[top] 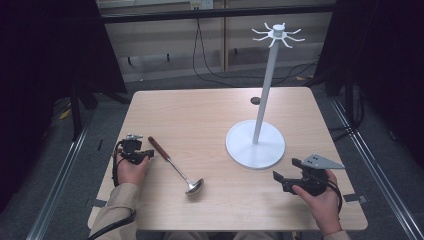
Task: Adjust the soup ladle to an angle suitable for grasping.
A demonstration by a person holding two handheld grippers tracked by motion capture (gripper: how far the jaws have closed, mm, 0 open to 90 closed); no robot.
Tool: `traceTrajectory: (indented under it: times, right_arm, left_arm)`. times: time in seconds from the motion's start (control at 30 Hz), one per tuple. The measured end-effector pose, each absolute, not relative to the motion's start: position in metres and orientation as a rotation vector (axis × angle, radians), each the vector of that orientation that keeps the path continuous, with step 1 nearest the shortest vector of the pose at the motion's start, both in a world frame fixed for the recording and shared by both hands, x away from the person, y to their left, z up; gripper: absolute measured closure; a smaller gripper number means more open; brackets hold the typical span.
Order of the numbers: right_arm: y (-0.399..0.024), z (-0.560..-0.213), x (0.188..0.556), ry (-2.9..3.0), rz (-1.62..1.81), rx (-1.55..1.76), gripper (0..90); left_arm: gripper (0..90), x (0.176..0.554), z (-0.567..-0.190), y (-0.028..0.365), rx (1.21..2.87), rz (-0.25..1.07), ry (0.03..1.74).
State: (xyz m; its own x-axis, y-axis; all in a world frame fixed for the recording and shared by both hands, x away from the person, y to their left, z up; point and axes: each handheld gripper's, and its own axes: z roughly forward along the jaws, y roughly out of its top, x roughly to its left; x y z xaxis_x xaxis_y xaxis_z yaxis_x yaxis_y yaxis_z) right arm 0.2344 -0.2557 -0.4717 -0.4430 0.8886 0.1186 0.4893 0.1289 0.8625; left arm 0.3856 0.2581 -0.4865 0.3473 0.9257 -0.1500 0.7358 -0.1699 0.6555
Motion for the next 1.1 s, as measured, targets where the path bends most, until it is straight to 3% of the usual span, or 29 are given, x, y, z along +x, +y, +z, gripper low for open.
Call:
traceTrajectory:
  times: [0.47,1.1]
  right_arm:
    - [-0.261,-0.473,0.234,1.977,1.254,1.338,12.1]
    - [-0.262,-0.473,0.234,1.980,1.248,1.338,10.0]
  left_arm:
    - [90.0,0.405,-0.496,0.253,1.934,0.373,1.510]
    - [90.0,0.423,-0.496,0.215,2.008,0.322,1.424]
